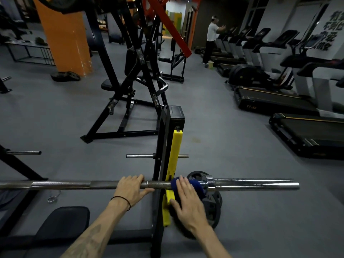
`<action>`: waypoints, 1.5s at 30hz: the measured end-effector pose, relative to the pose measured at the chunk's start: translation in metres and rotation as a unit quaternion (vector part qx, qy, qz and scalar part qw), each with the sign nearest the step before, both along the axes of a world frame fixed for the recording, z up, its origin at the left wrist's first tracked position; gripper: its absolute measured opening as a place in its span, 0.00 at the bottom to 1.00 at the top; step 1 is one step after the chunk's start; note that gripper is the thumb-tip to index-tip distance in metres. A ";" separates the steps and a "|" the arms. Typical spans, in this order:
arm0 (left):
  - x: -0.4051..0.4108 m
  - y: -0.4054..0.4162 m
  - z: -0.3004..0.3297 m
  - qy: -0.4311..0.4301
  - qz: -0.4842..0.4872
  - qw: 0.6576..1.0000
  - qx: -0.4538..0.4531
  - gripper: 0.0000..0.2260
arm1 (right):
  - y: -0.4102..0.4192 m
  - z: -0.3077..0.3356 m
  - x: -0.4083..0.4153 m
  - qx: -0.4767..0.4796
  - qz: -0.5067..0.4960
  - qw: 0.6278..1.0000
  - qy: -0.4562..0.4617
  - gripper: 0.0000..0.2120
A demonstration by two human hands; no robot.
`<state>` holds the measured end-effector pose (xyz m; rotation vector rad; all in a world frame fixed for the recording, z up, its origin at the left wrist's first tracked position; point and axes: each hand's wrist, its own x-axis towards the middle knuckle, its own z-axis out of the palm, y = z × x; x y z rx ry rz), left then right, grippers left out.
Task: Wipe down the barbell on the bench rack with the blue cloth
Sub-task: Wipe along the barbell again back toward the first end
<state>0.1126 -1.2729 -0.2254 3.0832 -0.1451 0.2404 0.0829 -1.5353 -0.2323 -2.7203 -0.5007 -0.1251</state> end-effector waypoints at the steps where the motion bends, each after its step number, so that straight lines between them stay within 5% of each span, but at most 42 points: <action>1: 0.001 0.001 0.003 0.012 -0.007 1.000 0.003 0.28 | -0.012 -0.002 0.005 0.006 -0.025 1.000 -0.008 0.41; 4: 0.004 0.002 0.011 0.049 -0.025 0.998 0.027 0.25 | -0.005 0.001 0.005 0.090 -0.132 0.987 0.003 0.42; 10: 0.013 0.007 0.021 0.115 -0.073 0.990 0.043 0.23 | -0.011 -0.002 0.008 -0.028 0.015 0.999 -0.024 0.40; 16: 0.033 0.009 0.027 0.197 -0.067 0.978 0.011 0.30 | 0.030 0.010 -0.003 0.120 -0.159 0.979 0.032 0.48; 21: 0.020 0.005 0.022 0.146 -0.045 0.988 -0.003 0.28 | 0.008 -0.005 0.004 0.012 -0.037 0.999 -0.036 0.40; 25: 0.003 -0.002 -0.006 -0.037 -0.026 0.998 -0.043 0.32 | 0.013 -0.008 0.005 0.098 -0.167 0.981 -0.007 0.41; 28: -0.005 -0.004 -0.022 -0.122 -0.025 0.991 -0.042 0.25 | 0.041 -0.006 -0.002 0.054 -0.074 0.996 0.017 0.45; 31: -0.007 0.000 -0.023 -0.119 -0.038 0.991 -0.053 0.21 | 0.008 -0.008 0.008 -0.009 -0.019 0.999 -0.050 0.40; 36: -0.008 -0.003 -0.020 -0.113 -0.014 0.991 -0.068 0.22 | 0.007 -0.007 0.013 0.084 -0.151 0.985 -0.019 0.46; 42: -0.006 -0.007 -0.018 -0.096 0.002 0.994 -0.060 0.24 | -0.005 -0.009 0.017 -0.054 0.020 0.995 -0.078 0.38; 45: -0.007 -0.009 -0.017 -0.086 0.005 0.995 -0.058 0.25 | -0.022 -0.009 0.019 -0.007 -0.076 0.994 -0.077 0.40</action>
